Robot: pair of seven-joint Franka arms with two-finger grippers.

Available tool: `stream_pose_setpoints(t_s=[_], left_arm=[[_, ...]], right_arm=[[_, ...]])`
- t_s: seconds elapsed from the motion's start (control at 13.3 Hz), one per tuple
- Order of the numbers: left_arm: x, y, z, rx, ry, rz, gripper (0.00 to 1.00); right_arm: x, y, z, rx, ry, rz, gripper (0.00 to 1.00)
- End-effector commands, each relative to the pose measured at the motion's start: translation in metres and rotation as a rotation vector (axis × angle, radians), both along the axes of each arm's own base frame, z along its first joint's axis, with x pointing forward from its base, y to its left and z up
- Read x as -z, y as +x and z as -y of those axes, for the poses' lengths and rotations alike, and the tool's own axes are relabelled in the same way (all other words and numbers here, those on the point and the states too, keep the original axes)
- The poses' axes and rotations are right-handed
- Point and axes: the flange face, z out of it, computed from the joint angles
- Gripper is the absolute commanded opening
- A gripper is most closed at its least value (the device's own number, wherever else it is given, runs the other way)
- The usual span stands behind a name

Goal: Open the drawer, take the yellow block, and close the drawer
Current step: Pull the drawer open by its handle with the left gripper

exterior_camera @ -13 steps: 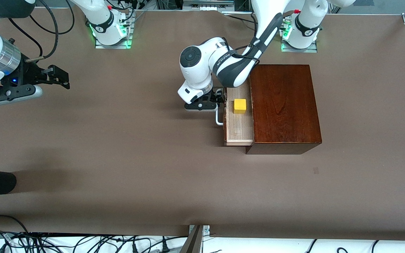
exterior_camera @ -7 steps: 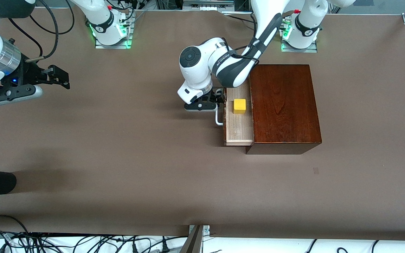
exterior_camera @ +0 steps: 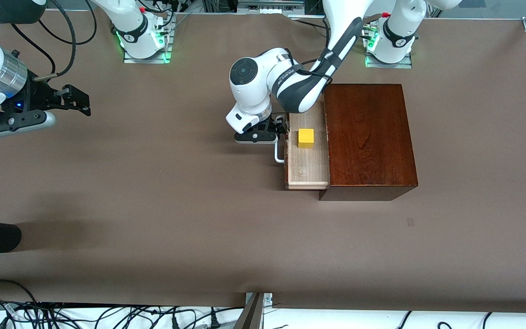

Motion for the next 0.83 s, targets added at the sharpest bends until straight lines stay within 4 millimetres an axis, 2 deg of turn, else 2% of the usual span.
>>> stream_pose_setpoints(t_s=[0.0,0.15,0.3,0.6,0.75], left_arm=[[-0.003,-0.003,0.025,0.007,-0.069,0.005,1.00],[-0.016,-0.002,0.023,0.025,-0.069,0.021,1.00],[-0.030,0.004,0.010,0.014,-0.050,0.025,1.00],[-0.035,0.003,0.000,0.007,-0.018,0.007,1.00],[-0.049,0.000,-0.006,0.002,0.009,-0.009,1.00]], right_arm=[[0.001,0.003,-0.003,-0.008,-0.014,0.006,1.00],[0.000,0.003,-0.002,-0.008,-0.015,0.008,1.00],[0.001,0.003,-0.002,-0.008,-0.015,0.006,1.00],[0.001,0.003,-0.003,-0.008,-0.014,0.006,1.00],[0.000,0.003,-0.003,-0.008,-0.014,0.007,1.00]])
